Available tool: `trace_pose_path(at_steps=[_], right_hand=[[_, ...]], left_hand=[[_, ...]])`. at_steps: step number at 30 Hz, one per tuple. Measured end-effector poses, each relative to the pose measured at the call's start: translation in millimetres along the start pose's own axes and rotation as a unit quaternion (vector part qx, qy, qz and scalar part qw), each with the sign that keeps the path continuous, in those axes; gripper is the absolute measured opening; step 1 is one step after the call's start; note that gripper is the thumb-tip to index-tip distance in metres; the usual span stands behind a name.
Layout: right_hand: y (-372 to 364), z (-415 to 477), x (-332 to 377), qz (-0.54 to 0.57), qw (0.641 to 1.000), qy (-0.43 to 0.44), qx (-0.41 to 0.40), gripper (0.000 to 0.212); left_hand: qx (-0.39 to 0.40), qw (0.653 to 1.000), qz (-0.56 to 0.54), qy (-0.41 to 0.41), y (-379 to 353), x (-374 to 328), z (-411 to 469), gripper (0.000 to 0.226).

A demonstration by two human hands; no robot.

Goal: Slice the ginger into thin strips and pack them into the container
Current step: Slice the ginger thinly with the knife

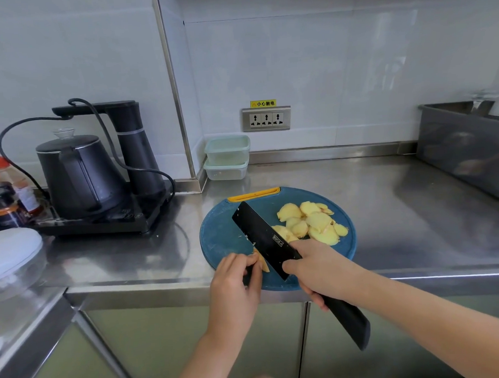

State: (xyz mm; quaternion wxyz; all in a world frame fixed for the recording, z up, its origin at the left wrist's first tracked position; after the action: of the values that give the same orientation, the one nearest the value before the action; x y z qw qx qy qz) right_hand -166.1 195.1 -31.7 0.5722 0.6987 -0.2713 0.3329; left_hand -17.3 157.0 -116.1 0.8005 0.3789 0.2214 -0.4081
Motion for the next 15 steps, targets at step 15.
trace_pose_path(at_steps=[15], right_hand=[[-5.3, 4.6, -0.7, -0.020, 0.999, -0.025, 0.017, 0.006]], left_hand=[[0.001, 1.000, 0.003, 0.005, 0.3, -0.2, 0.8, 0.016]])
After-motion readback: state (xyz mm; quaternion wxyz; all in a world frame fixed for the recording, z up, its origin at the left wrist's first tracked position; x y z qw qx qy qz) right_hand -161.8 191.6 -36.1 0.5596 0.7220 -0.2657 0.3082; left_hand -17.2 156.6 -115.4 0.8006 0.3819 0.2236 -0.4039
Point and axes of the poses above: each hand's wrist, its own z-axis towards the middle knuckle, its own y-axis out of the back of the hand, x = y × z, the point moved 1 cm from there along z, towards the middle knuckle, and after that the axes turned 12 degrees about y, right-handed, at the moved point
